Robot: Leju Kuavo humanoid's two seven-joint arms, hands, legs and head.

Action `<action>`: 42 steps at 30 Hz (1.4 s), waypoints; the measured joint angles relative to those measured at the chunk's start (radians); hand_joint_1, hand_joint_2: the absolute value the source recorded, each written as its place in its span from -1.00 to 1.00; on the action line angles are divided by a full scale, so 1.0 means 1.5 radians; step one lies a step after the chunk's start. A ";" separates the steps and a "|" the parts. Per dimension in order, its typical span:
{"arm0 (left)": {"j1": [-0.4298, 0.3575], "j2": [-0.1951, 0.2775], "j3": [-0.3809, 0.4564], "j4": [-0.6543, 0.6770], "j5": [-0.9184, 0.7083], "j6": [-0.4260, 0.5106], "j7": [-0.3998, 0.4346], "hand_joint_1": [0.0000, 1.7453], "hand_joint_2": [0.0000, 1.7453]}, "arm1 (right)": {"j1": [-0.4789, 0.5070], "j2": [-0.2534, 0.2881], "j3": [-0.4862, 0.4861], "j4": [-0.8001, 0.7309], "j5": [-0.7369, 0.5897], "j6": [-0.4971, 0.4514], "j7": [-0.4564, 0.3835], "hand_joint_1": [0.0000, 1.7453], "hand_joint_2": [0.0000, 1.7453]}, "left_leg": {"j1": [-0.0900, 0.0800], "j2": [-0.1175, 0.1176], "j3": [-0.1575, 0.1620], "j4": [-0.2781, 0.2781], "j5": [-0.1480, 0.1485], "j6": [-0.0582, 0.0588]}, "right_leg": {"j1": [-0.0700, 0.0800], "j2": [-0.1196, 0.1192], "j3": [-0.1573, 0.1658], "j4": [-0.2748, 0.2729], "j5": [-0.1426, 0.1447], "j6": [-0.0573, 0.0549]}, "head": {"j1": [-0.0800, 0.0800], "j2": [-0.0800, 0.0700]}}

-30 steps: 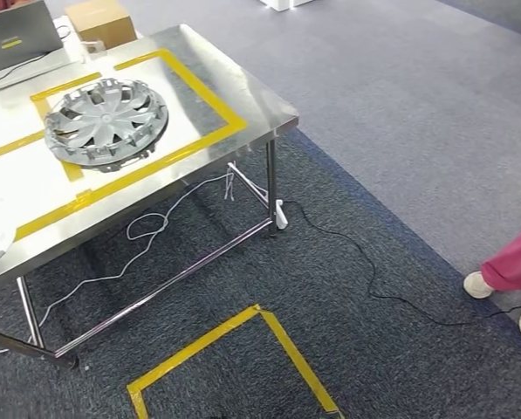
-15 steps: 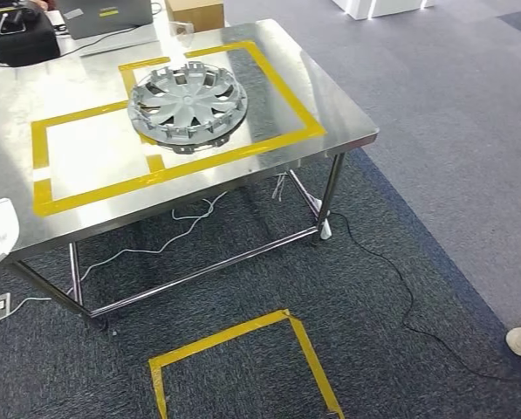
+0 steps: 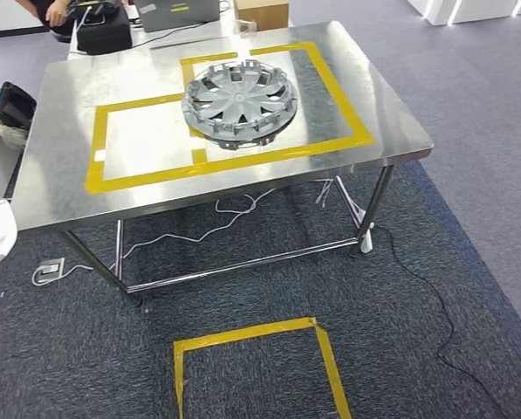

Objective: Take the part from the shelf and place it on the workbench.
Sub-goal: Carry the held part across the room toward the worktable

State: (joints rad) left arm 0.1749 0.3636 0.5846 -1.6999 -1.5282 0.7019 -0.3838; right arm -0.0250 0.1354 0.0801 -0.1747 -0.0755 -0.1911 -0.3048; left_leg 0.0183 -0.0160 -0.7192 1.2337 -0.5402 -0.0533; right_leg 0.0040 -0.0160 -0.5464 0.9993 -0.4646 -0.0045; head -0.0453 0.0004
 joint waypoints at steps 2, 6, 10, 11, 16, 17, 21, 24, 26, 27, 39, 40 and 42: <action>0.001 -0.001 0.000 0.000 0.000 0.000 0.000 1.00 1.00 | 0.001 0.000 -0.001 0.000 -0.002 0.001 0.000 -1.00 -1.00 | 0.001 0.004 -0.007 0.018 0.006 -0.003 | 0.000 -0.019 0.001 0.000 -0.002 0.001 | 0.000 0.000; -0.001 -0.001 -0.001 0.000 0.000 0.000 0.002 1.00 1.00 | 0.000 0.000 -0.002 0.000 -0.007 0.008 -0.002 -1.00 -1.00 | -0.001 0.048 0.081 -0.139 0.075 0.000 | 0.005 -0.049 0.007 0.003 -0.012 0.011 | 0.000 0.000; 0.002 -0.003 -0.001 0.000 0.000 0.000 0.003 1.00 1.00 | -0.001 -0.001 -0.004 0.000 -0.009 0.008 -0.003 -1.00 -1.00 | -0.002 0.035 0.092 -0.163 0.075 0.019 | 0.010 -0.065 0.015 0.002 -0.022 0.022 | 0.002 0.000; 0.002 -0.003 -0.001 0.000 0.000 0.000 0.003 1.00 1.00 | -0.001 -0.001 -0.004 0.000 -0.009 0.008 -0.003 -1.00 -1.00 | -0.001 0.028 0.091 -0.163 0.076 0.023 | 0.009 -0.052 0.013 0.012 -0.030 0.026 | 0.003 0.000; 0.000 -0.003 -0.004 0.000 0.000 0.000 0.013 1.00 1.00 | 0.001 -0.001 -0.009 0.000 -0.023 0.023 0.001 -1.00 -1.00 | 0.000 0.004 0.090 -0.164 0.078 0.035 | 0.006 0.008 -0.086 0.202 -0.108 0.032 | 0.006 0.000; 0.000 -0.002 -0.005 0.000 0.000 0.000 0.018 1.00 1.00 | 0.001 -0.001 -0.011 0.000 -0.029 0.029 0.003 -1.00 -1.00 | 0.000 0.000 0.090 -0.163 0.078 0.035 | 0.006 0.008 -0.091 0.204 -0.099 0.031 | 0.006 0.000; 0.000 0.004 -0.010 0.000 0.000 0.000 0.030 1.00 1.00 | 0.001 -0.002 -0.021 0.000 -0.037 0.034 0.005 -1.00 -1.00 | -0.001 -0.013 0.092 -0.163 0.077 0.031 | 0.005 0.015 -0.027 0.046 -0.011 0.023 | 0.006 0.000; 0.002 0.008 -0.014 0.000 0.000 0.000 0.031 1.00 1.00 | 0.000 -0.002 -0.022 0.000 -0.027 0.026 -0.011 -1.00 -1.00 | -0.003 -0.016 0.089 -0.162 0.078 0.029 | 0.005 0.019 -0.011 0.010 0.001 0.021 | 0.005 0.000; 0.005 0.009 -0.014 -0.003 0.000 0.000 0.022 1.00 1.00 | 0.001 -0.002 -0.022 0.000 -0.017 0.017 -0.030 -1.00 -1.00 | -0.004 -0.015 0.088 -0.163 0.081 0.039 | 0.004 0.020 -0.013 0.009 0.004 0.021 | 0.005 0.000; 0.007 0.008 -0.013 -0.006 0.000 0.000 0.015 1.00 1.00 | 0.001 -0.002 -0.022 0.000 -0.013 0.012 -0.038 -1.00 -1.00 | -0.004 -0.015 0.088 -0.165 0.083 0.042 | 0.005 0.020 -0.014 0.009 0.005 0.020 | 0.005 0.000; 0.020 -0.007 -0.006 -0.020 0.000 0.000 0.029 1.00 1.00 | 0.000 -0.001 -0.022 0.000 -0.008 0.000 -0.042 -1.00 -1.00 | 0.000 -0.014 0.089 -0.175 0.089 0.012 | 0.010 0.019 -0.018 0.010 0.007 0.010 | 0.005 0.000; 0.022 -0.004 -0.011 -0.020 0.000 0.000 0.045 1.00 1.00 | -0.001 -0.001 -0.022 0.000 -0.007 0.000 -0.042 -1.00 -1.00 | 0.000 -0.014 0.089 -0.175 0.089 0.012 | 0.010 0.019 -0.019 0.010 0.007 0.010 | 0.005 0.000; 0.023 0.006 -0.027 -0.020 0.000 0.000 0.072 1.00 1.00 | -0.001 -0.001 -0.022 0.000 -0.005 0.001 -0.044 -1.00 -1.00 | 0.000 -0.014 0.089 -0.175 0.089 0.013 | 0.009 0.018 -0.020 0.010 0.007 0.010 | 0.005 0.000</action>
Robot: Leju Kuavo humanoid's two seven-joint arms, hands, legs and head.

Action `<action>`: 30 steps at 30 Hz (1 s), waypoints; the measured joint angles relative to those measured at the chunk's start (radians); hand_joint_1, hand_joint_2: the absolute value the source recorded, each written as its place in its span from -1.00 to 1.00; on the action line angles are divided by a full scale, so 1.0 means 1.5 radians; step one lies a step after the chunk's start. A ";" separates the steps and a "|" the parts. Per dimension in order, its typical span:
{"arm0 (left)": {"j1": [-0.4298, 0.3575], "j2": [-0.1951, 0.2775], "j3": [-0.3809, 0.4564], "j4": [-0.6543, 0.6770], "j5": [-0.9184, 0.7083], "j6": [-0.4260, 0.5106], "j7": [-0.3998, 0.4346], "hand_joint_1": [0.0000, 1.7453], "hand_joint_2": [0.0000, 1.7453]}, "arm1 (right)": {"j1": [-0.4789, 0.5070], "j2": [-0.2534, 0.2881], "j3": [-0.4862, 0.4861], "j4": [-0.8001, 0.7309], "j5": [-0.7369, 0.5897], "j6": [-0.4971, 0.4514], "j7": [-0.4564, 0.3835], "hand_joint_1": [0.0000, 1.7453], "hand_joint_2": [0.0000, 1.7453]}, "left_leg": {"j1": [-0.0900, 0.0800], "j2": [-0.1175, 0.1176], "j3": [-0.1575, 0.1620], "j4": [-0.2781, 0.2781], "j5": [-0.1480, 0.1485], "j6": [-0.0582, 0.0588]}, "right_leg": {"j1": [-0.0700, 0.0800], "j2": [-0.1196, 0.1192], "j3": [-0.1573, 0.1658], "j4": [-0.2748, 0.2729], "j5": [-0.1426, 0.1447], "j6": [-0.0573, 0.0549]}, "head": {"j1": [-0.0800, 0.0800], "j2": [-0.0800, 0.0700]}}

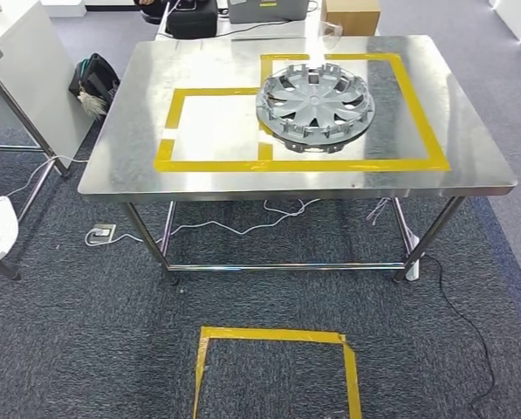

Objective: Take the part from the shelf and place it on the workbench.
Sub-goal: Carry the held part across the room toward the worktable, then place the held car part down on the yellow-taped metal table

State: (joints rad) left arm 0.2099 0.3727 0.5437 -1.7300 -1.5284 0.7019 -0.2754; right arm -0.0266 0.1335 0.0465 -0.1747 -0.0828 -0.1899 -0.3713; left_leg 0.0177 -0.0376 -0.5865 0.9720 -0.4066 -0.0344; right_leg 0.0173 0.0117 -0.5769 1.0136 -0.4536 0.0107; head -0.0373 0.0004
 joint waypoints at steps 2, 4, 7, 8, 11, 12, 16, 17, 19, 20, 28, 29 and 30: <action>0.000 0.011 -0.024 0.000 0.000 0.000 0.021 1.00 1.00 | -0.001 0.000 0.000 0.000 0.002 0.000 -0.004 -1.00 -1.00 | 0.000 0.000 0.000 0.000 0.000 0.000 | 0.000 0.000 -0.001 -0.001 0.000 0.000 | 0.000 0.000; -0.001 0.025 -0.053 0.000 0.000 0.000 0.042 1.00 1.00 | -0.001 0.000 0.000 0.000 0.003 0.001 -0.006 -1.00 -1.00 | -0.001 0.000 -0.001 0.000 0.000 0.001 | -0.001 0.000 0.001 -0.001 0.001 0.001 | 0.000 0.000; -0.004 0.050 -0.098 0.002 0.000 0.000 0.073 1.00 1.00 | -0.001 0.000 0.000 0.000 0.003 0.003 -0.007 -1.00 -1.00 | -0.001 0.000 -0.002 0.000 0.001 0.002 | -0.001 0.000 0.002 -0.002 0.003 0.002 | 0.000 0.000; -0.005 0.058 -0.113 0.002 0.000 0.000 0.081 1.00 1.00 | -0.001 0.000 0.000 0.000 0.003 0.003 -0.008 -1.00 -1.00 | -0.001 0.000 -0.002 0.000 0.001 0.002 | -0.001 0.001 0.002 -0.002 0.003 0.002 | 0.000 0.000; -0.009 0.080 -0.150 0.003 0.006 0.000 0.092 1.00 1.00 | -0.001 0.000 0.000 0.000 0.002 0.003 -0.011 -1.00 -1.00 | -0.001 0.000 -0.002 0.000 0.001 0.002 | -0.001 0.001 0.002 -0.002 0.003 0.002 | 0.000 0.000; -0.011 0.086 -0.159 0.003 0.012 0.000 0.091 1.00 1.00 | -0.001 0.000 0.000 0.000 0.001 0.003 -0.012 -1.00 -1.00 | -0.001 0.000 -0.002 0.000 0.001 0.002 | -0.001 0.001 0.002 -0.002 0.003 0.002 | 0.000 0.000; -0.019 0.104 -0.188 0.003 0.035 0.000 0.083 1.00 1.00 | -0.001 0.000 -0.002 0.000 0.000 0.003 -0.017 -1.00 -1.00 | -0.001 0.000 -0.002 0.000 0.001 0.002 | -0.001 0.001 0.002 -0.002 0.003 0.002 | 0.000 0.000; -0.022 0.106 -0.193 0.004 0.037 0.000 0.081 1.00 1.00 | -0.001 0.000 -0.002 0.000 0.000 0.003 -0.017 -1.00 -1.00 | -0.001 0.000 -0.002 0.000 0.001 0.002 | -0.001 0.001 0.002 -0.002 0.003 0.002 | 0.000 0.000; -0.035 0.108 -0.205 0.008 0.036 0.000 0.077 1.00 1.00 | -0.001 0.000 -0.002 0.000 0.000 0.003 -0.017 -1.00 -1.00 | -0.001 0.000 -0.002 0.000 0.001 0.002 | -0.001 0.000 -0.001 -0.003 0.003 0.002 | 0.000 0.000; -0.048 0.107 -0.215 0.014 0.033 0.000 0.075 1.00 1.00 | -0.001 0.000 -0.002 0.000 0.000 0.003 -0.016 -1.00 -1.00 | -0.001 0.000 -0.002 0.000 0.001 0.002 | -0.001 -0.001 -0.002 -0.003 0.003 0.002 | 0.000 0.000; -0.175 0.087 -0.353 0.093 0.045 -0.026 0.105 1.00 1.00 | -0.003 0.000 -0.003 0.000 -0.003 0.003 -0.016 -1.00 -1.00 | -0.001 -0.001 -0.005 0.000 0.005 0.003 | -0.001 0.000 -0.001 -0.003 0.007 0.002 | 0.000 0.000; -0.184 0.086 -0.367 0.099 0.055 -0.031 0.105 1.00 1.00 | -0.003 0.000 -0.004 0.000 -0.003 0.003 -0.016 -1.00 -1.00 | -0.001 -0.001 -0.005 0.000 0.005 0.003 | -0.001 0.000 -0.001 -0.003 0.007 0.002 | 0.000 0.000; -0.192 0.084 -0.379 0.104 0.068 -0.035 0.103 1.00 1.00 | -0.003 0.000 -0.004 0.000 -0.004 0.003 -0.016 -1.00 -1.00 | -0.001 -0.001 -0.005 0.000 0.005 0.003 | -0.001 0.000 -0.001 -0.003 0.007 0.002 | 0.000 0.000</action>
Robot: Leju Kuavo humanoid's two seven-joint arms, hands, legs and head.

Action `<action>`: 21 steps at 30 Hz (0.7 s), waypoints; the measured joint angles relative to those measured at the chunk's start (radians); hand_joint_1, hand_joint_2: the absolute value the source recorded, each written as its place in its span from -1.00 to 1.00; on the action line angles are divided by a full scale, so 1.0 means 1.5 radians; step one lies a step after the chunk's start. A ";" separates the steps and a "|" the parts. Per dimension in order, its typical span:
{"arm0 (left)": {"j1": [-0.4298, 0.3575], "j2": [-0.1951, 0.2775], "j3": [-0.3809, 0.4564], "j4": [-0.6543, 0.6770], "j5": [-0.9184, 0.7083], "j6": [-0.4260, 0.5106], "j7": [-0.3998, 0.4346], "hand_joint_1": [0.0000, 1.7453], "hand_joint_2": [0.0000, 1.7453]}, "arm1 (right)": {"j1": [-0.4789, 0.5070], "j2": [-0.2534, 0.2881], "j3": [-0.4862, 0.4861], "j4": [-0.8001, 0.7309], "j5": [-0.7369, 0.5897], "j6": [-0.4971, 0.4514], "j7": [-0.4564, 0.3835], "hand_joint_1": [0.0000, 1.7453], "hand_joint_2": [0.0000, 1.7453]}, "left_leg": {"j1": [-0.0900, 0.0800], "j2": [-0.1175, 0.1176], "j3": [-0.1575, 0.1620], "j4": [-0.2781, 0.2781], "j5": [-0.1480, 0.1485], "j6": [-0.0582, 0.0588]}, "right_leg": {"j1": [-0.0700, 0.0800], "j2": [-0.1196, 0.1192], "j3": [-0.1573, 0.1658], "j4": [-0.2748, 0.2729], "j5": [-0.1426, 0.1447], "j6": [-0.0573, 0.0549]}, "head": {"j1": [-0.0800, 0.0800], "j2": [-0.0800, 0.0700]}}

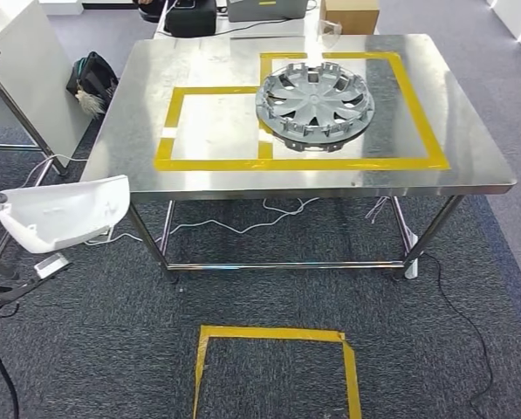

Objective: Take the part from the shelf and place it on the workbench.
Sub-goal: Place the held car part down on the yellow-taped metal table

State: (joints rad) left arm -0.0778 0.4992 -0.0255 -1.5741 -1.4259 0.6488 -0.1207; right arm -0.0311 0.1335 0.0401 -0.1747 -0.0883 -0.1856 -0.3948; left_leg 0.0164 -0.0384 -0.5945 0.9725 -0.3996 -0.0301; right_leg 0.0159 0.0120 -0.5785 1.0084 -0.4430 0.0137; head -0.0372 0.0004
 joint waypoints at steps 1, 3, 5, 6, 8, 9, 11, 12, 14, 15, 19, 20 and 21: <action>-0.007 -0.001 -0.013 0.004 0.014 -0.004 -0.005 1.00 1.00 | 0.000 0.000 -0.001 0.000 0.000 0.000 0.000 -1.00 -1.00 | 0.000 0.000 0.000 0.000 0.000 0.000 | 0.000 0.000 0.000 0.000 0.000 0.000 | 0.000 0.000; -0.018 -0.004 -0.036 0.010 0.038 -0.010 -0.016 1.00 1.00 | 0.000 0.000 -0.003 0.000 0.000 0.000 0.000 -1.00 -1.00 | 0.000 0.000 -0.001 0.000 0.000 0.000 | 0.000 0.000 0.000 0.000 0.000 0.000 | 0.000 0.000; -0.027 -0.006 -0.057 0.014 0.049 -0.014 -0.022 1.00 1.00 | 0.000 0.000 -0.005 0.000 0.000 0.000 0.000 -1.00 -1.00 | 0.000 0.000 -0.001 0.000 0.000 0.000 | 0.000 0.000 -0.001 0.000 0.000 0.000 | 0.000 0.000; -0.031 -0.006 -0.064 0.016 0.052 -0.016 -0.023 1.00 1.00 | 0.000 0.000 -0.005 0.000 0.000 0.000 0.000 -1.00 -1.00 | 0.000 0.000 -0.001 0.000 0.000 0.000 | 0.000 0.000 -0.001 0.000 0.000 0.000 | 0.000 0.000; -0.037 -0.007 -0.075 0.017 0.059 -0.022 -0.024 1.00 1.00 | 0.001 0.000 -0.005 0.000 0.000 0.001 0.000 -1.00 -1.00 | 0.000 0.000 -0.001 0.000 0.000 0.000 | 0.000 0.001 -0.001 0.000 0.000 0.001 | 0.000 0.000; -0.040 -0.008 -0.080 0.018 0.062 -0.025 -0.025 1.00 1.00 | 0.001 0.000 -0.005 0.000 0.000 0.002 0.000 -1.00 -1.00 | 0.000 0.000 -0.001 0.000 0.000 0.000 | 0.000 0.001 -0.001 0.000 0.000 0.001 | 0.000 0.000; -0.046 -0.009 -0.088 0.019 0.067 -0.029 -0.028 1.00 1.00 | 0.001 0.000 -0.005 0.000 0.001 0.003 0.000 -1.00 -1.00 | 0.000 0.000 -0.001 0.000 0.000 0.000 | 0.000 0.001 -0.001 0.000 0.000 0.001 | 0.000 0.000; -0.048 -0.009 -0.092 0.020 0.068 -0.030 -0.029 1.00 1.00 | 0.001 0.000 -0.005 0.000 0.001 0.003 -0.001 -1.00 -1.00 | 0.000 0.000 -0.001 0.000 0.000 0.000 | 0.000 0.001 -0.001 0.000 0.000 0.001 | 0.000 0.000; -0.051 -0.009 -0.098 0.021 0.070 -0.031 -0.030 1.00 1.00 | 0.001 0.000 -0.006 0.000 0.001 0.003 -0.001 -1.00 -1.00 | 0.000 0.000 -0.001 0.000 0.000 0.000 | 0.000 0.001 -0.001 0.000 0.000 0.001 | 0.000 0.000; -0.052 -0.009 -0.101 0.021 0.071 -0.032 -0.031 1.00 1.00 | 0.001 0.000 -0.006 0.000 0.001 0.003 -0.001 -1.00 -1.00 | 0.000 0.000 -0.002 0.000 0.000 0.000 | -0.001 0.001 -0.001 -0.001 0.000 0.001 | 0.000 0.000; -0.051 -0.001 -0.107 0.021 0.074 -0.027 -0.030 1.00 1.00 | 0.000 0.002 -0.007 -0.002 0.004 0.005 -0.003 -1.00 -1.00 | 0.001 0.000 0.014 -0.026 -0.008 0.018 | -0.004 -0.001 0.004 -0.012 -0.007 0.015 | 0.000 0.000; -0.051 0.001 -0.107 0.020 0.076 -0.024 -0.029 1.00 1.00 | 0.001 0.002 -0.007 -0.003 0.004 0.006 -0.004 -1.00 -1.00 | 0.003 0.001 0.024 -0.037 -0.006 0.022 | -0.004 -0.002 -0.001 0.001 -0.014 0.018 | 0.001 0.000; -0.050 0.001 -0.107 0.020 0.077 -0.022 -0.029 1.00 1.00 | 0.001 0.001 -0.007 -0.003 0.004 0.006 -0.005 -1.00 -1.00 | 0.006 0.001 0.035 -0.046 -0.004 0.024 | -0.005 -0.003 -0.016 0.031 -0.026 0.020 | 0.004 0.000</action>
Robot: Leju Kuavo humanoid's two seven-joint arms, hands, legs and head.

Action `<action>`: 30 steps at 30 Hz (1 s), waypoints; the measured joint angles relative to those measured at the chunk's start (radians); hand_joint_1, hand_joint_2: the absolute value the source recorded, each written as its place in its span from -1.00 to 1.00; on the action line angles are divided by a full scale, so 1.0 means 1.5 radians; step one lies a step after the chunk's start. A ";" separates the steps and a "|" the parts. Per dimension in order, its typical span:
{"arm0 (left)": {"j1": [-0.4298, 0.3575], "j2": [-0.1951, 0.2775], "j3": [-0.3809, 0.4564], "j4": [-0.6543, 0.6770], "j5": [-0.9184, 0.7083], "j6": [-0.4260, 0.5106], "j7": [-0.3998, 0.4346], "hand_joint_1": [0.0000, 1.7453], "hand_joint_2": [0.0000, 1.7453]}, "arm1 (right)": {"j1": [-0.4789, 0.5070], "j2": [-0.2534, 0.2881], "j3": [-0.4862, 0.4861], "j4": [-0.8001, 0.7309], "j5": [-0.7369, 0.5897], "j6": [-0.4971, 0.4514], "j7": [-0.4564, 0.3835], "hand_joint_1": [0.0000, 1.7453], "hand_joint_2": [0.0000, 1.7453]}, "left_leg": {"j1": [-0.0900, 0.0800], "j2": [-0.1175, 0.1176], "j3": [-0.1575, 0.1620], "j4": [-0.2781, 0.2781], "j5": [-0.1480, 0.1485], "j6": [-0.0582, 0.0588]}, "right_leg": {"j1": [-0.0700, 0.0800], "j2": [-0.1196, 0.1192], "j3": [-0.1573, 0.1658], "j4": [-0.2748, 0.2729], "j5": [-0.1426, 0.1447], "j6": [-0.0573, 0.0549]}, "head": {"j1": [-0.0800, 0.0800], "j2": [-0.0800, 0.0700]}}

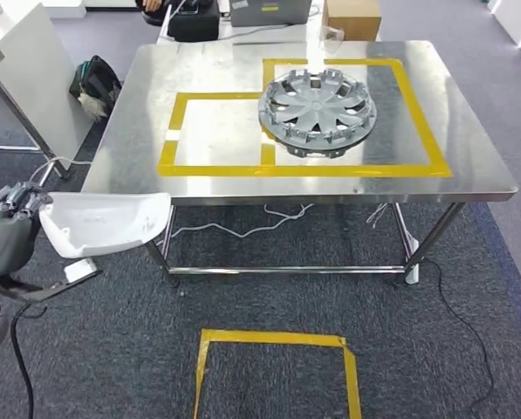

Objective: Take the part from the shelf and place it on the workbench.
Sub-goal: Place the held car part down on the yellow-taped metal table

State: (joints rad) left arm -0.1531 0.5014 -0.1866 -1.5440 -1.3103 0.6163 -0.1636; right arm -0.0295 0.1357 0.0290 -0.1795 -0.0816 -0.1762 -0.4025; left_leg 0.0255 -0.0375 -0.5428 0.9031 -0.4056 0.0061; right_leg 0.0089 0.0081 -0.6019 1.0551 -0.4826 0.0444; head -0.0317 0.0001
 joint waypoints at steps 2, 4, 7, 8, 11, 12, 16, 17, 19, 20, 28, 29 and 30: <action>0.003 0.000 -0.001 0.000 0.001 0.003 0.002 1.00 1.00 | 0.001 0.000 0.000 0.000 0.000 0.000 -0.001 -1.00 -1.00 | 0.002 0.000 0.011 -0.001 -0.007 -0.001 | -0.006 0.000 -0.050 0.090 -0.035 0.009 | 0.005 0.000; 0.009 -0.001 -0.001 0.000 0.002 0.005 0.003 1.00 1.00 | 0.003 0.000 -0.001 0.000 0.000 0.000 -0.001 -1.00 -1.00 | 0.006 0.000 0.022 0.001 -0.018 -0.007 | -0.013 0.000 -0.086 0.137 -0.039 0.019 | 0.006 0.000; 0.015 -0.001 -0.001 0.000 0.002 0.008 0.005 1.00 1.00 | 0.006 0.000 -0.001 0.000 0.002 0.000 -0.001 -1.00 -1.00 | 0.018 -0.002 0.045 0.010 -0.042 -0.025 | -0.026 0.000 -0.046 0.037 0.032 0.041 | 0.007 0.000; 0.016 0.000 0.001 0.000 0.002 0.009 0.006 1.00 1.00 | 0.007 0.000 -0.001 0.000 0.002 -0.001 -0.001 -1.00 -1.00 | 0.021 -0.003 0.051 0.016 -0.053 -0.033 | -0.030 0.003 -0.026 0.000 0.046 0.043 | 0.011 0.000; 0.019 0.004 0.005 0.000 0.003 0.011 0.006 1.00 1.00 | 0.008 0.002 -0.001 0.001 0.003 -0.001 -0.001 -1.00 -1.00 | 0.022 -0.005 0.060 0.022 -0.071 -0.045 | -0.031 0.010 -0.007 -0.019 0.034 0.020 | 0.013 0.000; 0.020 0.005 0.007 -0.001 0.003 0.012 0.006 1.00 1.00 | 0.008 0.002 -0.001 0.000 0.004 -0.001 -0.001 -1.00 -1.00 | 0.022 -0.005 0.064 0.019 -0.074 -0.046 | -0.030 0.010 -0.006 -0.015 0.027 0.010 | 0.009 0.000; 0.021 0.006 0.014 -0.002 0.004 0.013 0.007 1.00 1.00 | 0.009 0.002 -0.001 -0.002 0.005 -0.001 -0.002 -1.00 -1.00 | 0.018 0.019 0.007 0.126 -0.108 -0.045 | -0.027 0.006 0.022 -0.020 -0.001 -0.012 | 0.001 0.000; 0.022 0.006 0.015 -0.002 0.005 0.013 0.007 1.00 1.00 | 0.010 0.002 -0.001 -0.002 0.005 -0.001 -0.002 -1.00 -1.00 | 0.015 0.021 -0.033 0.183 -0.124 -0.044 | -0.026 0.005 0.032 -0.025 -0.007 -0.013 | 0.000 0.000; 0.028 0.005 0.016 -0.002 0.006 0.013 0.007 1.00 1.00 | 0.014 0.002 -0.001 -0.001 0.006 -0.002 -0.002 -1.00 -1.00 | 0.011 0.021 -0.102 0.256 -0.123 -0.038 | -0.025 0.004 0.059 -0.036 -0.019 -0.014 | -0.001 0.000; 0.030 0.005 0.016 -0.002 0.007 0.013 0.007 1.00 1.00 | 0.016 0.002 -0.001 -0.001 0.006 -0.002 -0.002 -1.00 -1.00 | 0.009 0.021 -0.119 0.252 -0.094 -0.033 | -0.024 0.004 0.076 -0.042 -0.027 -0.012 | -0.001 0.000; 0.041 0.003 0.018 0.002 0.008 0.013 0.008 1.00 1.00 | 0.018 0.002 -0.002 0.004 0.007 -0.003 -0.001 -1.00 -1.00 | -0.005 0.021 -0.104 0.081 0.036 -0.009 | -0.020 0.006 0.135 -0.071 -0.082 0.014 | 0.004 0.000; 0.042 0.003 0.019 0.002 0.008 0.014 0.008 1.00 1.00 | 0.018 0.002 -0.002 0.004 0.007 -0.003 -0.002 -1.00 -1.00 | -0.004 0.020 -0.097 0.076 0.026 -0.006 | -0.019 0.004 0.139 -0.069 -0.095 0.017 | 0.005 0.000; 0.045 0.002 0.020 0.002 0.009 0.014 0.008 1.00 1.00 | 0.017 0.002 -0.002 0.004 0.007 -0.003 -0.002 -1.00 -1.00 | -0.003 0.020 -0.086 0.069 0.017 -0.004 | -0.018 0.002 0.142 -0.054 -0.115 0.017 | 0.006 0.000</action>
State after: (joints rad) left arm -0.0862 0.5049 -0.1563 -1.5413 -1.2975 0.6371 -0.1517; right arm -0.0042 0.1386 0.0267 -0.1736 -0.0711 -0.1806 -0.4055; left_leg 0.0217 -0.0081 -0.6724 1.0069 -0.3801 -0.0004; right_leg -0.0175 0.0113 -0.3888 0.9740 -0.6558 0.0701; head -0.0231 0.0008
